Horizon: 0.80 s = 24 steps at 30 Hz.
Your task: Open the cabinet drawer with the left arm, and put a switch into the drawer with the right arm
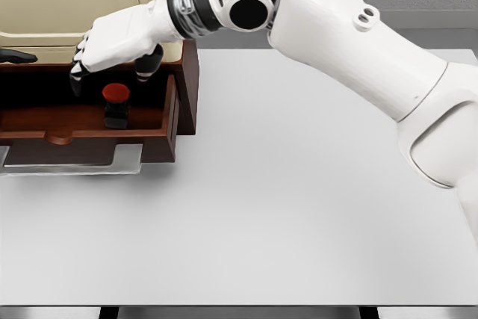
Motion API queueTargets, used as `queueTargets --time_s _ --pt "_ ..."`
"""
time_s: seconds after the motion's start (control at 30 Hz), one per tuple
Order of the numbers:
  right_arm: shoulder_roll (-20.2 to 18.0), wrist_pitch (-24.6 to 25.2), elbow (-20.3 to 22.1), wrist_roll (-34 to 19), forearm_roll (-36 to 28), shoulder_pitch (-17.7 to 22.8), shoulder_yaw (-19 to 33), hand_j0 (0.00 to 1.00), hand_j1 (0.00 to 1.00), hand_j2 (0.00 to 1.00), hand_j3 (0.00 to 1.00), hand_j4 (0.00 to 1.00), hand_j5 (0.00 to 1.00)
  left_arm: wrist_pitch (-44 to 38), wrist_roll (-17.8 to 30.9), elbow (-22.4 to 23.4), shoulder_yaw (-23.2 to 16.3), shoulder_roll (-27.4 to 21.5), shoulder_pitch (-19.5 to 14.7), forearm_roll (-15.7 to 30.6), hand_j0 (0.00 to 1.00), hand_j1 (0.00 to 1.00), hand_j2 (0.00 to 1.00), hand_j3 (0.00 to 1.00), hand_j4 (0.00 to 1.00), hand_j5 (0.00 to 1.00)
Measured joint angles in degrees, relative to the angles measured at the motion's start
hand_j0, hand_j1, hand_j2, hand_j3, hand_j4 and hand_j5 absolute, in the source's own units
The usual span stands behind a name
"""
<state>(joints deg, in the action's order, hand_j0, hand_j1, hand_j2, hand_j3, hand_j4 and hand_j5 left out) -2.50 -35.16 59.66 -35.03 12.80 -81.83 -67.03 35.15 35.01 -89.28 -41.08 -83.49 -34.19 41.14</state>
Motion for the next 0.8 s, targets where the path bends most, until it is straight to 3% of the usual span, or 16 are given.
queueTargets --time_s 0.1,0.17,0.23,0.3,0.4,0.47,0.6,0.8 --pt "0.1 0.0 0.8 0.0 0.1 -0.1 0.1 1.00 1.00 1.00 1.00 1.00 1.00 0.0 0.0 0.0 0.0 0.1 0.0 0.0 1.00 1.00 1.00 1.00 1.00 1.00" --pt "-4.2 0.0 6.8 0.0 -0.4 1.1 0.6 1.00 1.00 1.00 1.00 1.00 1.00 0.0 0.0 0.0 0.0 0.2 0.0 0.0 1.00 1.00 1.00 1.00 1.00 1.00" --pt "-14.3 0.0 16.6 0.0 -2.9 4.8 3.2 1.00 1.00 1.00 1.00 1.00 1.00 0.0 0.0 0.0 -0.1 0.4 0.0 0.0 1.00 1.00 1.00 1.00 1.00 1.00" --pt "-25.8 0.2 22.6 0.0 -5.5 12.4 7.3 1.00 1.00 1.00 1.00 1.00 1.00 0.0 0.0 -0.1 -0.1 0.6 -0.1 0.1 1.00 1.00 1.00 1.00 1.00 1.00" --pt "-42.6 0.1 26.6 0.0 -6.6 28.6 15.7 1.00 1.00 1.00 1.00 1.00 1.00 0.0 0.0 -0.5 -0.1 0.9 -1.1 0.2 1.00 1.00 1.00 1.00 1.00 1.00" --pt "-49.8 -0.1 27.6 0.0 -6.2 33.9 19.2 1.00 1.00 1.00 1.00 1.00 1.00 0.0 0.0 -1.2 0.0 1.8 -1.4 0.0 1.00 1.00 1.00 1.00 1.00 1.00" --pt "-55.6 0.0 28.4 0.0 -5.5 35.8 22.0 1.00 1.00 1.00 1.00 1.00 1.00 0.0 0.0 -6.4 -0.2 3.3 -1.3 -0.3 1.00 1.00 1.00 1.00 1.00 1.00" --pt "-58.0 0.0 28.6 0.0 -4.4 35.9 22.2 1.00 1.00 1.00 1.00 1.00 1.00 0.0 0.0 -9.0 -0.3 4.6 -1.6 -1.2 1.00 1.00 1.00 1.00 1.00 1.00"
